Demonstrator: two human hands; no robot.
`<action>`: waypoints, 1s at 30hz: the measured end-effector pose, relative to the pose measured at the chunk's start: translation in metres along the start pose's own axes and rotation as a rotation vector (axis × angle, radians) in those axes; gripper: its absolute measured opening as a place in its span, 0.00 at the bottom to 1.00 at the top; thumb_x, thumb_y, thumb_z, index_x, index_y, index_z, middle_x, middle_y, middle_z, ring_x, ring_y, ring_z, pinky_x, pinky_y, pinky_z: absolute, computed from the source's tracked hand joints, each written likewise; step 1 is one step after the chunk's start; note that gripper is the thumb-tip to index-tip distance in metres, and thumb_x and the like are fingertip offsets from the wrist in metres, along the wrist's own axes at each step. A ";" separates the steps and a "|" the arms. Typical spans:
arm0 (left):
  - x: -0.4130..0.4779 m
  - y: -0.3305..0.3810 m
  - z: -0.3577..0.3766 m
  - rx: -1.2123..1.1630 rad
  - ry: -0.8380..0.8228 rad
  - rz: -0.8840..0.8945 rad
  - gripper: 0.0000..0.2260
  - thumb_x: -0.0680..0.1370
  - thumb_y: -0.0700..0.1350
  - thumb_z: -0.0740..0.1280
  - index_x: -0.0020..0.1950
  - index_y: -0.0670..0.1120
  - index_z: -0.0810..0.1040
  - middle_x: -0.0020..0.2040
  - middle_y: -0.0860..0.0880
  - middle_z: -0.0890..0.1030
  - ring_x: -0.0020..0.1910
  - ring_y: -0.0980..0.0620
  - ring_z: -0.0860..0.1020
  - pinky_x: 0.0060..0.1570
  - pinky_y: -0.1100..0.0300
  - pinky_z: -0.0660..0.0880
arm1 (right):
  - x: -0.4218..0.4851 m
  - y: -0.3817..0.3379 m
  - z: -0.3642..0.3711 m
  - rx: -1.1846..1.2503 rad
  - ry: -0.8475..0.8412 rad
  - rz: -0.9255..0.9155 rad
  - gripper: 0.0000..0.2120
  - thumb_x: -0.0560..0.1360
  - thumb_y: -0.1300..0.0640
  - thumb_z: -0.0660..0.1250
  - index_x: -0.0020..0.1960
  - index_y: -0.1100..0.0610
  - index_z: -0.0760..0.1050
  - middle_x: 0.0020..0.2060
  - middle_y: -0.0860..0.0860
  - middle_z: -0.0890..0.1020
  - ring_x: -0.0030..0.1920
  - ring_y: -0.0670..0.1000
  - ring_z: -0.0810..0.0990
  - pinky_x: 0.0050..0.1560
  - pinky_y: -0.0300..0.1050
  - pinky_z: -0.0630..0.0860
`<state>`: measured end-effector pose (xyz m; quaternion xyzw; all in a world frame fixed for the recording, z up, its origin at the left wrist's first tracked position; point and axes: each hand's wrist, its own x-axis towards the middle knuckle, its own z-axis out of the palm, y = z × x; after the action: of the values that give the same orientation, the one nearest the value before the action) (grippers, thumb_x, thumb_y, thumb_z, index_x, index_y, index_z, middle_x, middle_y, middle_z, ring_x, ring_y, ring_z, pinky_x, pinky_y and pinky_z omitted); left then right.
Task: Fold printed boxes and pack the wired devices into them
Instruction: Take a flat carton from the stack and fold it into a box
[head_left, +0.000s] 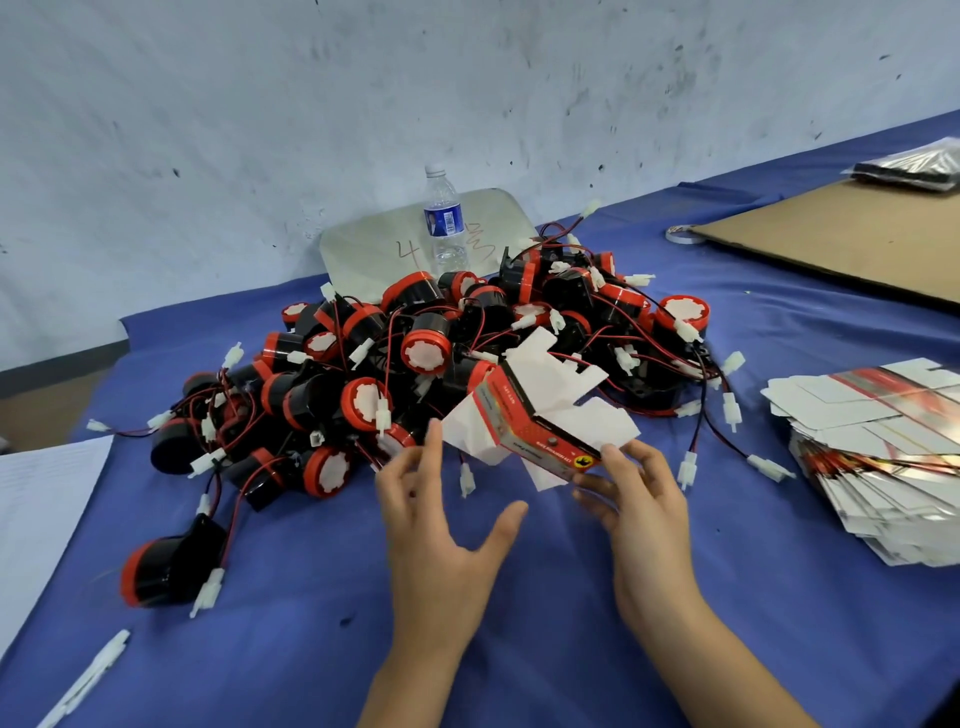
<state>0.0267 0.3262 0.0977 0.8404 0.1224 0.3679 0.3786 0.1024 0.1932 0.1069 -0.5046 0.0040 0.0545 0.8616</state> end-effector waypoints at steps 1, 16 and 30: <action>0.001 -0.002 0.000 0.002 0.019 -0.024 0.40 0.68 0.70 0.69 0.73 0.69 0.51 0.69 0.65 0.57 0.68 0.61 0.64 0.63 0.69 0.65 | 0.000 0.000 0.000 -0.020 -0.002 0.010 0.01 0.79 0.57 0.64 0.48 0.53 0.73 0.41 0.54 0.81 0.41 0.53 0.81 0.40 0.41 0.78; -0.004 -0.001 0.005 -0.059 -0.187 -0.004 0.45 0.66 0.65 0.70 0.77 0.63 0.50 0.73 0.69 0.55 0.73 0.67 0.54 0.63 0.79 0.54 | -0.004 -0.002 0.005 -0.142 -0.056 -0.040 0.46 0.56 0.34 0.78 0.69 0.36 0.62 0.60 0.40 0.75 0.62 0.48 0.77 0.62 0.47 0.74; -0.010 0.012 0.004 -0.020 -0.451 0.123 0.20 0.74 0.66 0.60 0.66 0.68 0.69 0.67 0.71 0.68 0.72 0.64 0.62 0.71 0.56 0.64 | -0.003 0.002 -0.001 -0.150 -0.088 -0.036 0.09 0.76 0.71 0.62 0.49 0.59 0.75 0.41 0.50 0.85 0.44 0.53 0.82 0.42 0.44 0.81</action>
<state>0.0221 0.3107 0.0995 0.9033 -0.0203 0.1943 0.3819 0.0988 0.1930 0.1054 -0.5650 -0.0468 0.0613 0.8215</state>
